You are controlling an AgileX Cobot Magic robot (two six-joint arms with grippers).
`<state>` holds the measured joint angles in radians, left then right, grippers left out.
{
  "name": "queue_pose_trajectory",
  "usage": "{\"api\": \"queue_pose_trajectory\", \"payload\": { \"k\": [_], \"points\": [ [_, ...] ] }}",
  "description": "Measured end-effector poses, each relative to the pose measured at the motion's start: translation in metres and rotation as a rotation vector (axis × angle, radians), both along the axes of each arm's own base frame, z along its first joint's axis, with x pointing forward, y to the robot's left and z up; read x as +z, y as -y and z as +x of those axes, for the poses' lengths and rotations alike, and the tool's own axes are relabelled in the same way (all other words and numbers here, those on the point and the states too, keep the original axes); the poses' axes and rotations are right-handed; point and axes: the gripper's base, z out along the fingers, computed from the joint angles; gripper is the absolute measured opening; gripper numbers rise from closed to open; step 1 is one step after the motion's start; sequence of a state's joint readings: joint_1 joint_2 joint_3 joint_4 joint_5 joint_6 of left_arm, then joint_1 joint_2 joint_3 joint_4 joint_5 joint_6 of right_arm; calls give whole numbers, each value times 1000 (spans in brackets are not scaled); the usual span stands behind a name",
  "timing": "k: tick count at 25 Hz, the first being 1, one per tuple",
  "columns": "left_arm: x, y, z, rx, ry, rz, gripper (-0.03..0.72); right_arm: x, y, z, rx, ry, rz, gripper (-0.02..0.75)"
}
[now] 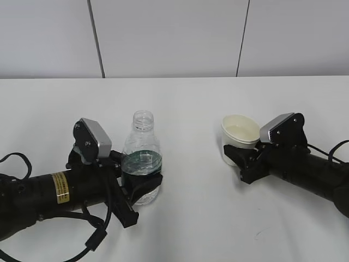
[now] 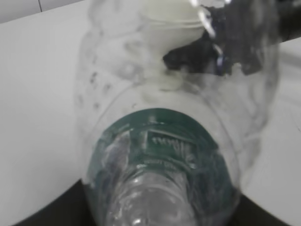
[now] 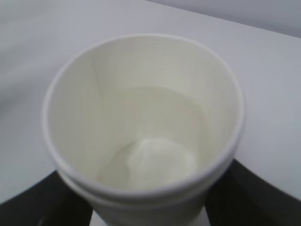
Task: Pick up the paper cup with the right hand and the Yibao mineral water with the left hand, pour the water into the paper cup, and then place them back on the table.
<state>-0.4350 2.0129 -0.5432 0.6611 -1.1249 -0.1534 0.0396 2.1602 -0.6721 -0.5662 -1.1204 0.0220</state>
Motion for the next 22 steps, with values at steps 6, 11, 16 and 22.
{"api": "queue_pose_trajectory", "payload": {
  "k": [6, 11, 16, 22],
  "points": [
    [-10, 1, 4, 17, -23, 4, 329, -4, 2, 0, -22, -8, -3, 491],
    [-11, 5, 14, 17, -6, -3, 329, -4, 2, 0, -25, -6, 0, 491],
    [-8, 9, 21, 17, 19, -15, 329, -4, 2, 1, -26, -6, 0, 491],
    [-11, 9, 23, 16, 13, -11, 329, -4, 2, 1, -26, -6, 0, 491]
  ]
}}
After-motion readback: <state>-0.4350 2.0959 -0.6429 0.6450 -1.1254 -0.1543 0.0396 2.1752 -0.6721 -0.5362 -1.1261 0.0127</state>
